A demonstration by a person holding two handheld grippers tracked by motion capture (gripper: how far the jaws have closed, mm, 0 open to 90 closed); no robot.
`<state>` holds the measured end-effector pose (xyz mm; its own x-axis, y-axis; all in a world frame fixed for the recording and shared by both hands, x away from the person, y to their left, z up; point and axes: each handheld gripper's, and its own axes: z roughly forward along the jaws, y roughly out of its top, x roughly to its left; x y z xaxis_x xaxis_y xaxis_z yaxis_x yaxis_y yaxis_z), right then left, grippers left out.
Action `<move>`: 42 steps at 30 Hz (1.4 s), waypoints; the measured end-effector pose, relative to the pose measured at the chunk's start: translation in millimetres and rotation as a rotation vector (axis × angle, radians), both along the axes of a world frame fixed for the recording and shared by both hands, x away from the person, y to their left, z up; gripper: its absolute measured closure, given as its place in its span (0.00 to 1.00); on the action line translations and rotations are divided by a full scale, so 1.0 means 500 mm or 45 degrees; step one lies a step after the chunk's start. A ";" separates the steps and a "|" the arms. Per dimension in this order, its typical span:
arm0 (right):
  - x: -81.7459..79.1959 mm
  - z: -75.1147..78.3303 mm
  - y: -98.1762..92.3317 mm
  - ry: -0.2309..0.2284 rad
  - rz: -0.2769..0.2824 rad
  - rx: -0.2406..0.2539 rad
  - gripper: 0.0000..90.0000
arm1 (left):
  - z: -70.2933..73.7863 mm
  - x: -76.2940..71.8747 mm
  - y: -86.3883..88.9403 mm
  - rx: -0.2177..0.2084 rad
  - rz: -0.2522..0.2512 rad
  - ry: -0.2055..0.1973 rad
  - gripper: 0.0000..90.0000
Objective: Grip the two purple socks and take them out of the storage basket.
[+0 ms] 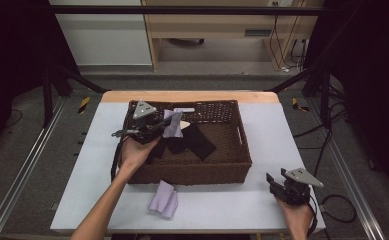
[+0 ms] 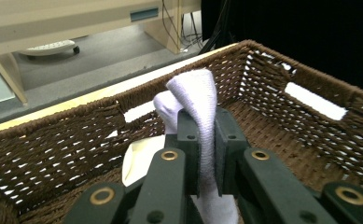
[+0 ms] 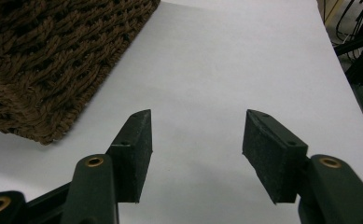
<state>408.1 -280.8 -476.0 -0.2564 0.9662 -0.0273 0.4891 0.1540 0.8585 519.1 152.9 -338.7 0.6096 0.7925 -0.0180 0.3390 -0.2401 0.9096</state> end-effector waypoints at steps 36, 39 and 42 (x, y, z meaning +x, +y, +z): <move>-0.004 0.002 -0.004 -0.010 -0.006 -0.001 0.50 | 0.067 -0.308 0.055 -0.182 -0.351 -0.227 0.91; -0.004 0.002 -0.003 -0.011 -0.002 -0.005 0.50 | 0.060 -0.326 0.052 -0.173 -0.389 -0.216 0.91; -0.005 0.002 -0.002 -0.012 -0.002 -0.005 0.50 | 0.042 -0.339 0.048 -0.148 -0.413 -0.180 0.91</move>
